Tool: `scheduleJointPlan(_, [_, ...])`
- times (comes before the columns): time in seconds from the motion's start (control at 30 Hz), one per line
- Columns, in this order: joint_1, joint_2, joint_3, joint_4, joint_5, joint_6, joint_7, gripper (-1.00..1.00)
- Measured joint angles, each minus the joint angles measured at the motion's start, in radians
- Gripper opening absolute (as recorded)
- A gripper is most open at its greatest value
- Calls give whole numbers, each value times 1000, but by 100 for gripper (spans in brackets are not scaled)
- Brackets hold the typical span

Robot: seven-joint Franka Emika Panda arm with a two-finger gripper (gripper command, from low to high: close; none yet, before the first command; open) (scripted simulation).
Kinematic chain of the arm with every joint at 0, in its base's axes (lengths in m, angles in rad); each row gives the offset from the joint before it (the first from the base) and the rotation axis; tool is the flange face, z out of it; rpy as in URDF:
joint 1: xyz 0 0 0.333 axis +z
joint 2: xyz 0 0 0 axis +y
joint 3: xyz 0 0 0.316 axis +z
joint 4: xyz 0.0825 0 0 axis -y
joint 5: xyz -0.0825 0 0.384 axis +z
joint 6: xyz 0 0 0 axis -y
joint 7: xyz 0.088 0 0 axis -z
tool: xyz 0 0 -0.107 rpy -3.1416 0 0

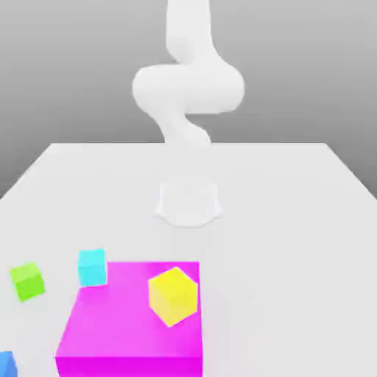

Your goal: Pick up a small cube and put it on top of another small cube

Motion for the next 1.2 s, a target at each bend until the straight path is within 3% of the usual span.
scheduleJointPlan(0.63, [-266,695,-28,123,-78,134,529,0])
scheduleJointPlan(1.07, [-377,1161,-92,205,66,232,752,0])
scheduleJointPlan(1.2, [-397,1306,-81,237,95,325,754,0])
